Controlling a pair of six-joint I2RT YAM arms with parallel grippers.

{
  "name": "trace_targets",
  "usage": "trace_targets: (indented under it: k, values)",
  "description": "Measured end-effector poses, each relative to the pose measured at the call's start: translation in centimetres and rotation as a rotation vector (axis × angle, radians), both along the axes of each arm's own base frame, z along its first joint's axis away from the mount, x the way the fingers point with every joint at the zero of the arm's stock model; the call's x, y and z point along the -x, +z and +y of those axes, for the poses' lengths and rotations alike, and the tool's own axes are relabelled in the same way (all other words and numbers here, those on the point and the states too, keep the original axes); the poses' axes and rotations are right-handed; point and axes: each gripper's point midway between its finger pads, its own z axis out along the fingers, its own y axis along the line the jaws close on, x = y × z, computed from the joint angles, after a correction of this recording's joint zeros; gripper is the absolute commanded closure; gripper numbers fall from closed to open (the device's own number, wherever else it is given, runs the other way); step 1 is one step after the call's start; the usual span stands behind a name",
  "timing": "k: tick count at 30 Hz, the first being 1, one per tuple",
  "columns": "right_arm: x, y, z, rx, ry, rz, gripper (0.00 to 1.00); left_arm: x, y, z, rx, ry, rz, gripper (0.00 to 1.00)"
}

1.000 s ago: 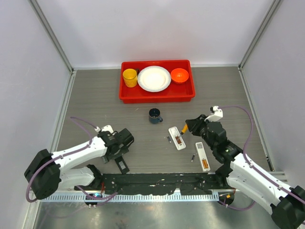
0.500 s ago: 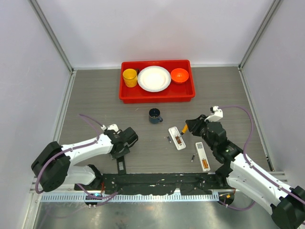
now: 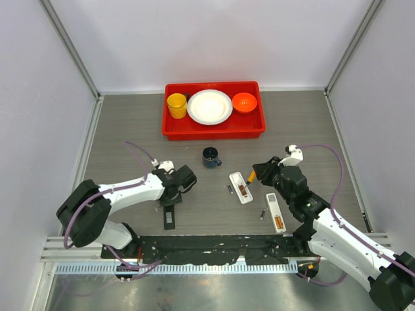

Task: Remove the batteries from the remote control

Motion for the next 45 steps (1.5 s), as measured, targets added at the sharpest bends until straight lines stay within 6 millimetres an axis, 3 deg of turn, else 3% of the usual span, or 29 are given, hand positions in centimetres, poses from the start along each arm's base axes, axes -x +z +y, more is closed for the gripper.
trace_targets:
  k: [5, 13, 19, 23, 26, 30, 33, 39, 45]
  values:
    - [0.0, -0.2, -0.1, 0.006, -0.005, 0.005, 0.99, -2.5, 0.2, -2.1, -0.033, -0.123, -0.003, 0.74]
    - [0.1, -0.4, -0.5, 0.015, -0.019, 0.01, 0.99, -7.1, 0.5, -7.9, -0.066, -0.397, -0.038, 0.73]
    - [0.2, -0.7, -0.9, 0.029, -0.032, 0.021, 0.99, -8.8, 0.8, -12.4, -0.073, -0.604, -0.069, 0.68]
    - [0.4, -1.2, -1.1, 0.045, -0.039, 0.039, 0.99, -9.0, 0.7, -14.3, -0.056, -0.702, -0.078, 0.64]
    - [0.4, -1.4, -1.2, 0.049, -0.042, 0.044, 0.99, -8.9, 0.7, -15.0, -0.039, -0.76, -0.076, 0.54]
    - [0.4, -1.8, -1.3, 0.059, -0.042, 0.057, 0.99, -8.9, 0.6, -15.9, -0.014, -0.809, -0.104, 0.28]
    - [0.4, -2.5, -1.2, 0.078, -0.041, 0.081, 0.99, -8.9, 0.7, -15.9, 0.004, -0.827, -0.14, 0.22]
    - [0.2, -3.5, -1.0, 0.107, -0.034, 0.12, 0.99, -8.4, 0.7, -15.3, 0.013, -0.831, -0.158, 0.21]
    - [0.0, -3.6, -0.7, 0.105, -0.029, 0.121, 0.99, -6.8, 0.6, -13.3, 0.014, -0.816, -0.142, 0.23]
